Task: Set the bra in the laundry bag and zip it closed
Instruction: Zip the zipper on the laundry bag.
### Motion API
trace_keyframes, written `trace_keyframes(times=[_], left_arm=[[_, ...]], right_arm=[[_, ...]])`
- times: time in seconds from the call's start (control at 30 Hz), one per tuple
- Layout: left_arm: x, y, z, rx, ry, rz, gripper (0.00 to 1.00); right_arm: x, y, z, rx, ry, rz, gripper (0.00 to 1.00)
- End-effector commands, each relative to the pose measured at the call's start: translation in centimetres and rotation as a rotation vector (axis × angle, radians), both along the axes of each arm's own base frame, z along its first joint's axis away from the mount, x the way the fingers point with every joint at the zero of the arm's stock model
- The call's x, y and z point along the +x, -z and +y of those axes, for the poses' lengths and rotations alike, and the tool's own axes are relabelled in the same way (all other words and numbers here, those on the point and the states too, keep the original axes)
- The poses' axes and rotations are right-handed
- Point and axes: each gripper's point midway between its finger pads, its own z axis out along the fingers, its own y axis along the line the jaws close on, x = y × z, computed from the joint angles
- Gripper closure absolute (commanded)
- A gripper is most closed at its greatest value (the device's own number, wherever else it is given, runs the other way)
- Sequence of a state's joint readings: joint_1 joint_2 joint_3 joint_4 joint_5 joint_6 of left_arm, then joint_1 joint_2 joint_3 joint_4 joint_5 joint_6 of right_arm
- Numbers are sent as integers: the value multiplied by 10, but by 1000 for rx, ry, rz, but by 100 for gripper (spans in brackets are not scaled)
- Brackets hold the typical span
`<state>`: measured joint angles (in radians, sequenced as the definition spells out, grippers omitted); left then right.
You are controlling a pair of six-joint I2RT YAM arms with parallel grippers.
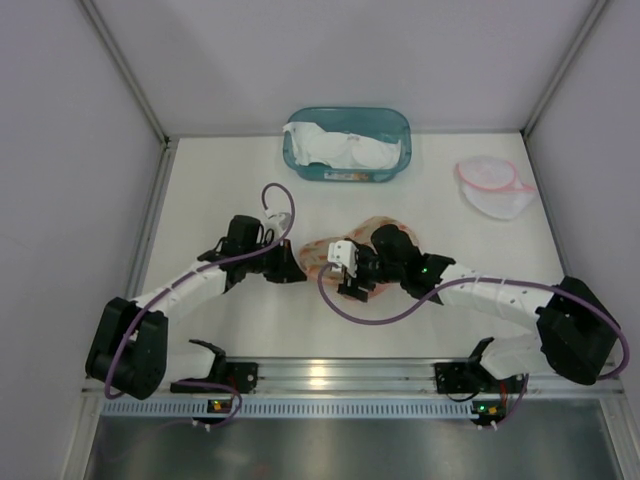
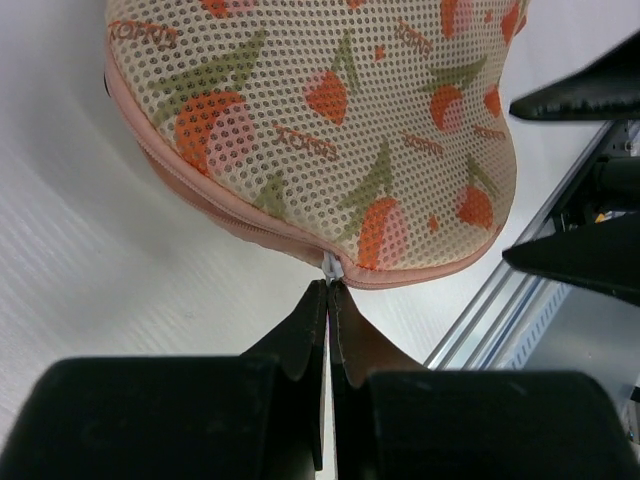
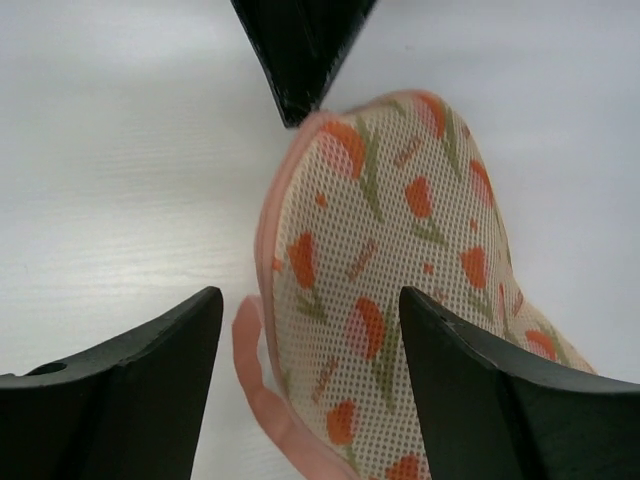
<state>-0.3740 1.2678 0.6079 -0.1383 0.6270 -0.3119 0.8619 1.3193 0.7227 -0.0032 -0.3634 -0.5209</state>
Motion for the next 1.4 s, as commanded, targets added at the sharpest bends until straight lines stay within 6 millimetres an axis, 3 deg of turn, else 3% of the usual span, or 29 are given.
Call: trace_keyframes(times=[0.0,0.23,0.27,0.3,0.4,0.43,0.83,1.03,1.13,1.23,1.27,1.3,1.37], left_arm=[[2,-21,-14,-69,40,-49,100],[-6,-29,-19,-97,40,-33,100],[-7,-31,-20,-101,43,-35,100],[-6,-30,-19,-96,37,-36,100],[-7,-23,-13,-59,20,-28,100],[-7,-20,-11,-50,14,-24,100],[20,-4,10,40,-18,-67,100],[24,-10,10,32,-1,-97,100],[17,-20,-1,-49,39,-76,100],[10,-28,-15,-101,66,-49,100],[4,-31,-24,-113,88,-43,100],[3,-33,-29,-111,93,-51,100],[-7,-37,-45,-126,116,-53,100]], right_arm=[[-7,-32,34,79,-63,-49,31],[-15,-11,69,32,-117,-58,38],[-15,-6,70,17,-118,-59,46],[-12,0,70,0,-110,-59,68],[-5,1,64,-15,-76,-84,100],[-6,4,59,-28,-74,-88,100],[-32,11,2,-109,-111,-142,100],[-39,23,-30,-169,-188,-260,100],[-37,32,-44,-206,-214,-311,100],[-34,36,-49,-220,-198,-308,68],[-31,31,-46,-203,-178,-302,41],[-29,19,-41,-163,-142,-286,34],[-26,-7,-29,-86,-119,-284,32]])
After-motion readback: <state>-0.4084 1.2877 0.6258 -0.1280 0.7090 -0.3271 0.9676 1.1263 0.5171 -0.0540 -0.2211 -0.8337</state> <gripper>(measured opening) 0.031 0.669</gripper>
